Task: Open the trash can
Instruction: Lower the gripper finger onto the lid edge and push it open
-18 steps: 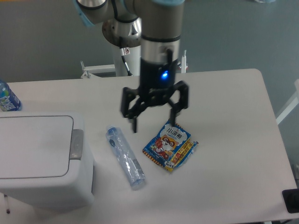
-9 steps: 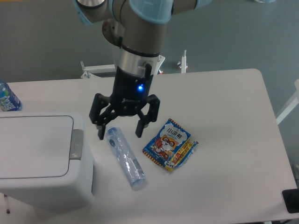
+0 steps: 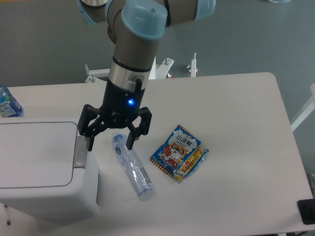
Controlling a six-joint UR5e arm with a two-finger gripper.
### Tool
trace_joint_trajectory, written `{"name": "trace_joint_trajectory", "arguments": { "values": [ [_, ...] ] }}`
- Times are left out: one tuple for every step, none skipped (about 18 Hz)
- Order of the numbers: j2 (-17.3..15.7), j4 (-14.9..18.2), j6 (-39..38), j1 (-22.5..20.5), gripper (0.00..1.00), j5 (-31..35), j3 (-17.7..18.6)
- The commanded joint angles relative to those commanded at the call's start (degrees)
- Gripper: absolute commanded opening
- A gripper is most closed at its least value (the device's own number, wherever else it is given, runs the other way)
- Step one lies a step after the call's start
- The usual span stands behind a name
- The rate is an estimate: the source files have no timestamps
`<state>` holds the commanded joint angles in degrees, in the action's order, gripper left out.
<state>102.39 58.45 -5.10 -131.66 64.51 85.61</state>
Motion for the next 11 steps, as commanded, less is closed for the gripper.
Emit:
{"name": "trace_joint_trajectory", "arguments": {
  "values": [
    [0.1,0.0,0.0,0.3,1.00,0.1,0.0],
    [0.3,0.0,0.0,0.6,1.00,0.2,0.0],
    [0.4,-0.1,0.0,0.7,1.00,0.3,0.0],
    [0.5,-0.1,0.0,0.7,1.00,0.3,0.0],
    [0.6,-0.1,0.0,0.7,1.00,0.3,0.0],
    [0.8,-0.1,0.0,0.8,1.00,0.3,0.0],
    [1.0,-0.1,0.0,0.8,1.00,0.4,0.0],
    [1.1,-0.1,0.0,1.1,1.00,0.4,0.1],
    [1.2,-0.1,0.0,1.1,1.00,0.4,0.1],
    [1.3,-0.1,0.0,1.1,1.00,0.4,0.2],
    [1.3,-0.2,0.0,1.1,1.00,0.4,0.1]
  ]
}}
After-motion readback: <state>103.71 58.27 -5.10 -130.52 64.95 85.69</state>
